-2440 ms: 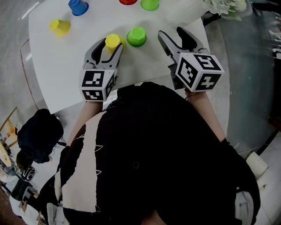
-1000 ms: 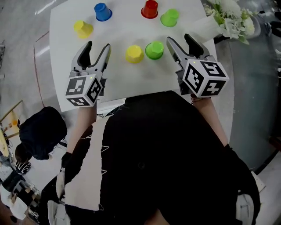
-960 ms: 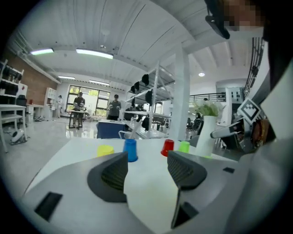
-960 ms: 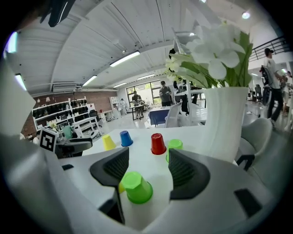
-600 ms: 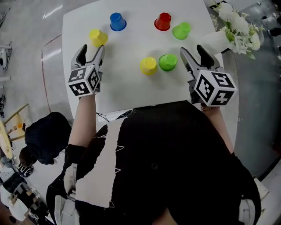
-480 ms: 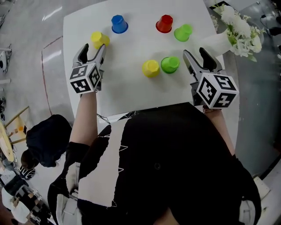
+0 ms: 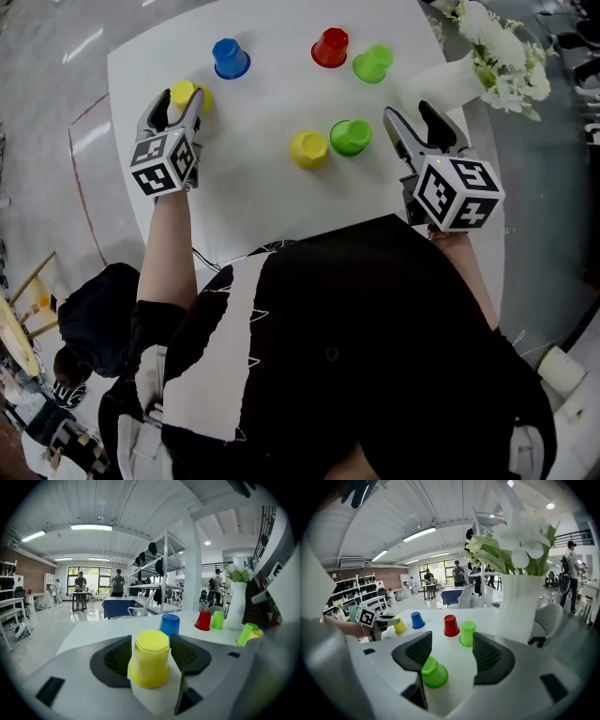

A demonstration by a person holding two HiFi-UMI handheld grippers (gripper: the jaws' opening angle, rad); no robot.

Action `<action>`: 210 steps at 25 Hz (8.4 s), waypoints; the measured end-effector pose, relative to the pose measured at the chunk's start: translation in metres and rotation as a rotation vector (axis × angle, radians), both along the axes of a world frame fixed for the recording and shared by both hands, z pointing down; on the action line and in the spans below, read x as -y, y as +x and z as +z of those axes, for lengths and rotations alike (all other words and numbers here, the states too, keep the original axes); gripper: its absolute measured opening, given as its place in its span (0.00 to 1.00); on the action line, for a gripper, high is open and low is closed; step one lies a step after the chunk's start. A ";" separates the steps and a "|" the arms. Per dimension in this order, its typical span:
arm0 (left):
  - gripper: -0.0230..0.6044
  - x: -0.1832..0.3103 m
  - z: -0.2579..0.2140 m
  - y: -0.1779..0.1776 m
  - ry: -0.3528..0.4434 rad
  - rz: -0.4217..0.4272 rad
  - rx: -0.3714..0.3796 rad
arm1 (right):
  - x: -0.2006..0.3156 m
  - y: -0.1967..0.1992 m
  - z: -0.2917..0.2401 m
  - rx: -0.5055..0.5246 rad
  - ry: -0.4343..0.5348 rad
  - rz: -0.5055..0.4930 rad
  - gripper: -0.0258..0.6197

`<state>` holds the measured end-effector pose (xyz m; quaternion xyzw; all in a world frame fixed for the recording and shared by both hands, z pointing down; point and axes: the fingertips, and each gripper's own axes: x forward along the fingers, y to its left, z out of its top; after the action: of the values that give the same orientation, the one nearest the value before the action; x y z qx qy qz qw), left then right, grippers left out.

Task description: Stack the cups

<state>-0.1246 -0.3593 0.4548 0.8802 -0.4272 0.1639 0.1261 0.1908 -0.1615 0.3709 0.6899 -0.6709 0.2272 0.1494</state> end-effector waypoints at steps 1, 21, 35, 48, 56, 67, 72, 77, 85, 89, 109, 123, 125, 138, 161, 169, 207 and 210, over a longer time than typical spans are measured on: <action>0.46 0.001 0.000 0.000 0.003 -0.001 0.000 | 0.000 0.001 0.000 0.000 -0.002 0.003 0.47; 0.41 -0.037 -0.009 0.009 0.012 0.019 -0.031 | -0.006 -0.001 0.009 0.023 -0.007 -0.046 0.47; 0.41 -0.118 -0.015 0.021 -0.014 -0.013 -0.015 | -0.018 -0.006 0.010 0.076 0.010 -0.161 0.47; 0.41 -0.163 -0.006 0.051 -0.036 0.014 0.017 | -0.035 -0.004 0.013 0.081 0.008 -0.226 0.47; 0.41 -0.173 -0.002 0.073 -0.042 0.038 0.031 | -0.039 0.005 0.013 0.086 0.012 -0.234 0.47; 0.41 -0.177 -0.001 0.081 -0.039 0.051 0.039 | -0.038 0.007 0.013 0.088 0.015 -0.243 0.47; 0.41 -0.179 0.001 0.081 -0.042 0.059 0.049 | -0.036 0.006 0.014 0.090 0.014 -0.248 0.47; 0.41 -0.181 0.001 0.081 -0.041 0.065 0.046 | -0.034 0.004 0.013 0.092 0.018 -0.250 0.47; 0.41 -0.184 0.001 0.080 -0.039 0.061 0.044 | -0.031 0.002 0.013 0.096 0.019 -0.256 0.47; 0.41 -0.185 0.001 0.080 -0.036 0.064 0.045 | -0.029 0.001 0.015 0.099 0.018 -0.262 0.47; 0.42 -0.187 0.000 0.078 -0.023 0.072 0.011 | -0.024 -0.002 0.015 0.098 0.018 -0.273 0.47; 0.55 -0.193 0.000 0.078 -0.063 0.098 -0.089 | -0.020 -0.005 0.019 0.093 0.015 -0.262 0.47; 0.56 -0.195 -0.007 0.076 -0.060 0.100 -0.126 | -0.018 -0.006 0.021 0.093 0.012 -0.259 0.47; 0.51 -0.184 -0.069 -0.017 0.044 -0.144 -0.220 | 0.053 0.002 0.040 0.017 0.015 -0.198 0.46; 0.48 -0.192 -0.067 -0.042 0.028 -0.199 -0.167 | 0.110 0.026 0.058 -0.136 0.009 -0.067 0.47; 0.48 -0.192 -0.062 -0.038 0.023 -0.182 -0.175 | 0.114 0.028 0.065 -0.166 -0.011 -0.050 0.48; 0.48 -0.184 -0.054 -0.044 0.012 -0.180 -0.196 | 0.134 0.042 0.077 -0.293 -0.065 0.068 0.49; 0.48 -0.184 -0.053 -0.045 0.012 -0.180 -0.197 | 0.134 0.043 0.080 -0.290 -0.073 0.077 0.49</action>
<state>-0.1697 -0.1756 0.4014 0.8507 -0.4912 0.0620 0.1765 0.2337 -0.2954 0.4505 0.7349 -0.6065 0.1547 0.2609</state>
